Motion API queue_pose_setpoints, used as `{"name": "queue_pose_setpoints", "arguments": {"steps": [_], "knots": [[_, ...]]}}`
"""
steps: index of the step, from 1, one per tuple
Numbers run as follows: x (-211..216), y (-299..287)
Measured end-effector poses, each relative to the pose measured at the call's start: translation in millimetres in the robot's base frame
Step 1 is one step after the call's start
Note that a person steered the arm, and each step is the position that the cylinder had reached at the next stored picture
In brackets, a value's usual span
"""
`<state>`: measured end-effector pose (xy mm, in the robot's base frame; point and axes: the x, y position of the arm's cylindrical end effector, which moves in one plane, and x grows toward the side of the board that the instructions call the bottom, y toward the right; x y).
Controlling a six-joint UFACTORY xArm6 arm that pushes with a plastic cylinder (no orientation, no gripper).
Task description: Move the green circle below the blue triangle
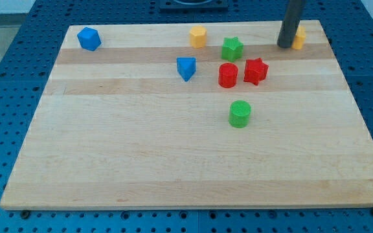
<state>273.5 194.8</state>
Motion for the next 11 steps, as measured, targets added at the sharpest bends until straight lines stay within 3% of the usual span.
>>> {"name": "queue_pose_setpoints", "arguments": {"steps": [6,11], "knots": [[182,-41],[200,-224]]}}
